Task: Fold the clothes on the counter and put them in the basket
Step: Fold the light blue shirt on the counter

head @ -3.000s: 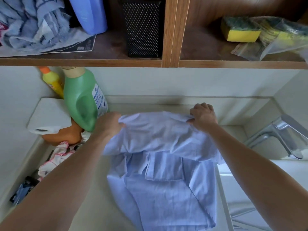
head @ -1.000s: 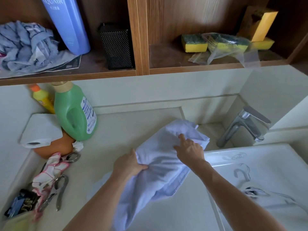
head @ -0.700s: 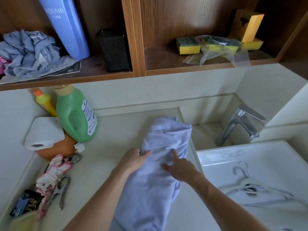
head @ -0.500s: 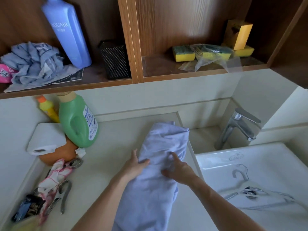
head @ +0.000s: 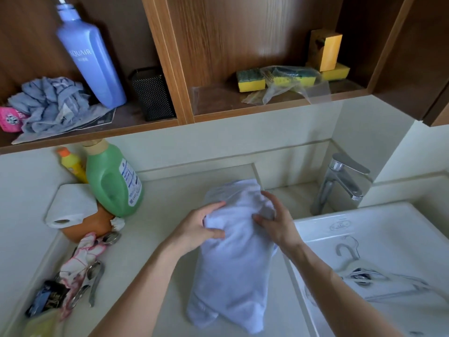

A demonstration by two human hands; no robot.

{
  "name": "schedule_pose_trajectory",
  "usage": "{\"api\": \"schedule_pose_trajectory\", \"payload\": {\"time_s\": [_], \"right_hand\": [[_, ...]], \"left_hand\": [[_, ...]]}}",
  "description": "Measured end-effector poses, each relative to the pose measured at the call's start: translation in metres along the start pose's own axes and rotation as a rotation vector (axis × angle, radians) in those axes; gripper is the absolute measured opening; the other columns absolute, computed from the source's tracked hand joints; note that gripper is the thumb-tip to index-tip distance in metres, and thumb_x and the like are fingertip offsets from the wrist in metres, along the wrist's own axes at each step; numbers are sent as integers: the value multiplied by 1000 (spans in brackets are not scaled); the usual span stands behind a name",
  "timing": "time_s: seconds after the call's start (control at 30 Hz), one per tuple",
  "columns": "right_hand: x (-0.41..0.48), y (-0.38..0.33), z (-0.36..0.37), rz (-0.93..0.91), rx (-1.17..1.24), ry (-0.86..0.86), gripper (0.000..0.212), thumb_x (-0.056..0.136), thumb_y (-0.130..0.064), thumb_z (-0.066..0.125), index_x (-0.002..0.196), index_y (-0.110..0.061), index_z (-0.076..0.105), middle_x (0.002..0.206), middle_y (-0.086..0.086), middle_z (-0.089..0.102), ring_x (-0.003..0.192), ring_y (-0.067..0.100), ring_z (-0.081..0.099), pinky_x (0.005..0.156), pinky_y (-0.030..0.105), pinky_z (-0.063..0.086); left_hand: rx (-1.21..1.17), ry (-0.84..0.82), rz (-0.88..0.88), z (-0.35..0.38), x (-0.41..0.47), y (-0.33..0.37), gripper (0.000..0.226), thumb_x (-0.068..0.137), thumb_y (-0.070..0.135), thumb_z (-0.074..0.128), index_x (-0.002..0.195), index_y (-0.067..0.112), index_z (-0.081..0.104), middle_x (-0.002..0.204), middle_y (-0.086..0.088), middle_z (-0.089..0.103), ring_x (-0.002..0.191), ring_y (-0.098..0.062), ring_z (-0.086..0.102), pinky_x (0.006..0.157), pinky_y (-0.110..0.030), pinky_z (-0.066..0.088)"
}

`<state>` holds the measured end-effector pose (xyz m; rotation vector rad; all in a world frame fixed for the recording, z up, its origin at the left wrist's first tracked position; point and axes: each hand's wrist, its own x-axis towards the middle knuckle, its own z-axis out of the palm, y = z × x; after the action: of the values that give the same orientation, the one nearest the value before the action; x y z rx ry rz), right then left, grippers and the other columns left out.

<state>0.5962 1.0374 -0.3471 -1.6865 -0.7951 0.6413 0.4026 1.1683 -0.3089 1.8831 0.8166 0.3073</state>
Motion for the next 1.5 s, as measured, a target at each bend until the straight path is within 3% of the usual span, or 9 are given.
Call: {"api": "schedule_pose_trajectory", "payload": {"time_s": [0.2,0.3,0.4,0.67,0.77,0.83,1.1,1.27,1.5], "right_hand": [[23,-22,-43,-561,-731,-93,84,73,-85,48,143,-38,48,158,1,30,146,27,27,118,49,25],[32,-31,-55,-577,-726,-420,103,66,-74,69,152,-33,29,159,-13,26,151,12,13,121,36,19],[35,-37,-66,-426,-623,-515,86,69,-52,81,141,-41,35,137,-25,46,126,4,46,101,26,41],[6,-58,-80,-505,-382,-360,29,84,-22,71,109,-32,60,90,-16,68,82,6,63,75,32,52],[-20,-82,-96,-494,-316,-331,24,85,-17,72,100,-32,62,88,-14,68,84,6,63,76,32,53],[-38,-99,-106,-484,-256,-298,23,84,-14,75,96,-30,62,87,-14,66,83,8,62,76,33,52],[-151,-103,-159,-287,-236,-28,36,73,-7,87,101,-22,71,96,-6,73,91,6,67,81,25,53],[-250,-70,-196,-105,-298,209,41,71,-10,88,107,-20,70,96,-12,73,92,1,65,83,22,52],[-365,-31,-261,112,-259,726,32,68,-19,90,94,-21,72,83,-2,73,71,1,61,62,13,47]], "left_hand": [[-72,128,64,22,10,63,59,72,-12,78,125,11,66,116,5,71,103,5,64,89,-9,45],[-48,87,59,34,10,87,57,73,-9,77,123,17,69,116,10,72,108,2,65,91,-16,50],[3,97,62,40,5,102,51,75,-3,77,117,26,73,107,16,74,103,2,67,84,-16,53],[22,264,239,23,-12,116,43,67,26,83,106,37,71,82,7,62,76,-9,56,73,-22,47],[168,71,310,19,-25,120,100,62,28,91,144,44,34,131,13,45,123,3,46,101,-12,37],[183,-106,236,29,-32,119,123,64,20,94,152,40,11,143,28,32,126,25,33,97,-1,32],[-79,-465,17,82,-88,84,40,70,26,90,105,20,72,98,12,77,96,-8,72,80,-20,55],[-234,-680,-62,156,-124,69,47,71,31,81,113,14,72,106,-7,76,98,-27,73,89,-43,57],[-410,-784,-136,259,-161,101,40,84,14,75,121,6,66,115,-19,71,101,-36,70,88,-44,56]]}}
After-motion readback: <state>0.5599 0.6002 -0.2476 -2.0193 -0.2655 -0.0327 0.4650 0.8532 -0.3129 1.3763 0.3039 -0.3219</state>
